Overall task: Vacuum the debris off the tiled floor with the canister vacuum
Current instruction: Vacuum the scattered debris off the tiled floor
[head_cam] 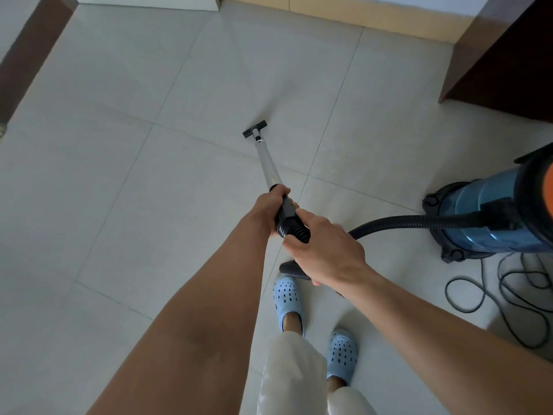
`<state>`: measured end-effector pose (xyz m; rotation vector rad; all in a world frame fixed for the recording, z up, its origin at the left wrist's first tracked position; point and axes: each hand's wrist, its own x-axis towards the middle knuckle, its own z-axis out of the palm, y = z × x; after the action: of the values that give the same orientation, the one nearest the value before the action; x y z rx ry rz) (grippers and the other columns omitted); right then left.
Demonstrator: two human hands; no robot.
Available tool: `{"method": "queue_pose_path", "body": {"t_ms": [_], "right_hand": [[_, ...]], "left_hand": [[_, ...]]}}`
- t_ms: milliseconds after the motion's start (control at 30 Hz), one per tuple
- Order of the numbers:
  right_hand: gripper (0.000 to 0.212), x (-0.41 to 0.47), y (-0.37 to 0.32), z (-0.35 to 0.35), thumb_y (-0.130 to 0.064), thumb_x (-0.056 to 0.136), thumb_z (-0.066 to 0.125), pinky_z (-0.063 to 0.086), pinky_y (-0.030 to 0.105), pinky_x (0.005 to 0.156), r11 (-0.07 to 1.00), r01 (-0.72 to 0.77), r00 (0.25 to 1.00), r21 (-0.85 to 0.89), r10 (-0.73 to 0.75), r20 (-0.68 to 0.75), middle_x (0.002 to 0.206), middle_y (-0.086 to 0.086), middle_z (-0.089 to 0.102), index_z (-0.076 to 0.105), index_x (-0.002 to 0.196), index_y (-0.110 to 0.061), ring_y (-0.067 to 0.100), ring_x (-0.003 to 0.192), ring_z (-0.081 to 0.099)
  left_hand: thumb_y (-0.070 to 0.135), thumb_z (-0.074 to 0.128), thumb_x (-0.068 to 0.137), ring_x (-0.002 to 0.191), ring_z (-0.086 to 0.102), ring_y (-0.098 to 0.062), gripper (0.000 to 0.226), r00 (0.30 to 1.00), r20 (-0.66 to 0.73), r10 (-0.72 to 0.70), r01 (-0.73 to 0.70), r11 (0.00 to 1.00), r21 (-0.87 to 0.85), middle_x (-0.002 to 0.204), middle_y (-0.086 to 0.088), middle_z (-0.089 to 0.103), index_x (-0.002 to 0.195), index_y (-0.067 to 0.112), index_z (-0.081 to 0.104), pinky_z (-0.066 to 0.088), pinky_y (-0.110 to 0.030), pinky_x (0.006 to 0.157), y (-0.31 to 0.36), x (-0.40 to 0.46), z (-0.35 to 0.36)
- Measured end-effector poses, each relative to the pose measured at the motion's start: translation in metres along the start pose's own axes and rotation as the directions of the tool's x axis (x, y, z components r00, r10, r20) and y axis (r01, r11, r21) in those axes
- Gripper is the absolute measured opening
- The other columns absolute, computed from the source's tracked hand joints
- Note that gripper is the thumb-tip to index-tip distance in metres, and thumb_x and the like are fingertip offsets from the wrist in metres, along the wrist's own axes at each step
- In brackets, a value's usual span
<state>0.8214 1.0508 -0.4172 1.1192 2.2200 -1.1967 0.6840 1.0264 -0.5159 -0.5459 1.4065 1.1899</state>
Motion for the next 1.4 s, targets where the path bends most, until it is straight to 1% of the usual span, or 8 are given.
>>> {"method": "queue_pose_path", "body": {"t_ms": [100,200,333,567,833,1000,1233,1400], "right_hand": [[0.024,0.022,-0.011,-0.004,-0.037,0.093,0.048,0.057,0.034,0.068,0.991,-0.055,0.998,0.126,0.054,0.011,0.072,-0.004,0.062,0.057,0.116,-0.033,0.020,0.053,0.065],[0.024,0.042,-0.024,-0.009,-0.036,0.093,0.049,0.059,0.037,0.069,0.979,-0.058,0.998,0.196,0.058,0.006,0.066,-0.005,0.059,0.058,0.116,-0.034,0.020,0.051,0.064],[0.020,0.056,-0.040,-0.013,-0.035,0.094,0.050,0.058,0.036,0.062,0.957,-0.087,0.996,0.277,0.081,0.034,0.066,-0.006,0.058,0.058,0.112,-0.035,0.019,0.040,0.060],[0.025,0.037,-0.051,-0.012,-0.031,0.095,0.052,0.064,0.043,0.069,0.923,-0.114,0.992,0.367,0.087,0.091,0.069,-0.002,0.058,0.059,0.119,-0.031,0.021,0.044,0.061],[0.024,-0.040,0.009,0.020,-0.031,0.090,0.052,0.062,0.046,0.061,0.919,-0.143,0.987,0.368,0.106,0.120,0.073,0.003,0.061,0.062,0.113,-0.031,0.030,0.049,0.066],[0.021,-0.095,0.047,0.035,-0.032,0.090,0.052,0.057,0.038,0.054,0.931,-0.131,0.989,0.341,0.097,0.116,0.084,0.009,0.073,0.063,0.107,-0.033,0.028,0.044,0.059],[0.025,-0.151,0.076,0.046,-0.032,0.091,0.056,0.057,0.036,0.056,0.903,-0.158,0.984,0.399,0.109,0.143,0.070,0.001,0.059,0.064,0.114,-0.033,0.026,0.048,0.056],[0.024,-0.187,0.090,0.050,-0.030,0.091,0.055,0.044,0.026,0.045,0.926,-0.135,0.983,0.352,0.079,0.168,0.062,0.000,0.058,0.064,0.113,-0.029,0.024,0.040,0.052]], "left_hand": [[0.016,0.055,0.092,0.058,0.055,-0.019,0.015,0.999,-0.045,0.022,-0.015,0.988,0.154,0.068,-0.008,0.054,0.094,0.002,0.048,0.050,-0.032,0.056,0.027,0.010,0.003],[0.016,0.054,0.093,0.060,0.056,-0.020,0.018,0.997,-0.062,0.046,-0.031,0.974,0.224,0.072,-0.010,0.055,0.101,0.001,0.047,0.049,-0.032,0.055,0.053,0.020,0.003],[0.019,0.054,0.094,0.058,0.057,-0.020,0.020,0.997,-0.058,0.056,-0.034,0.946,0.324,0.073,-0.009,0.057,0.103,0.001,0.050,0.050,-0.029,0.052,0.075,0.026,-0.003],[0.021,0.054,0.095,0.059,0.059,-0.019,0.018,0.993,-0.077,0.089,-0.049,0.909,0.413,0.076,-0.009,0.059,0.092,0.003,0.053,0.048,-0.025,0.047,0.070,0.009,-0.012],[0.020,0.053,0.095,0.060,0.057,-0.020,0.021,0.996,-0.077,0.034,-0.001,0.922,0.386,0.075,-0.010,0.057,0.104,0.001,0.050,0.049,-0.028,0.048,-0.028,-0.029,-0.009],[0.018,0.052,0.096,0.057,0.056,-0.020,0.020,0.998,-0.064,0.015,0.008,0.936,0.351,0.072,-0.011,0.055,0.104,0.000,0.048,0.049,-0.025,0.043,-0.092,-0.058,-0.002],[0.019,0.053,0.096,0.058,0.057,-0.021,0.020,0.996,-0.075,0.041,-0.008,0.921,0.389,0.074,-0.011,0.057,0.104,0.000,0.051,0.048,-0.029,0.047,-0.147,-0.096,0.002],[0.018,0.054,0.095,0.059,0.057,-0.023,0.021,0.997,-0.071,-0.003,0.024,0.954,0.298,0.074,-0.013,0.057,0.103,-0.001,0.050,0.049,-0.032,0.053,-0.184,-0.115,-0.005]]}}
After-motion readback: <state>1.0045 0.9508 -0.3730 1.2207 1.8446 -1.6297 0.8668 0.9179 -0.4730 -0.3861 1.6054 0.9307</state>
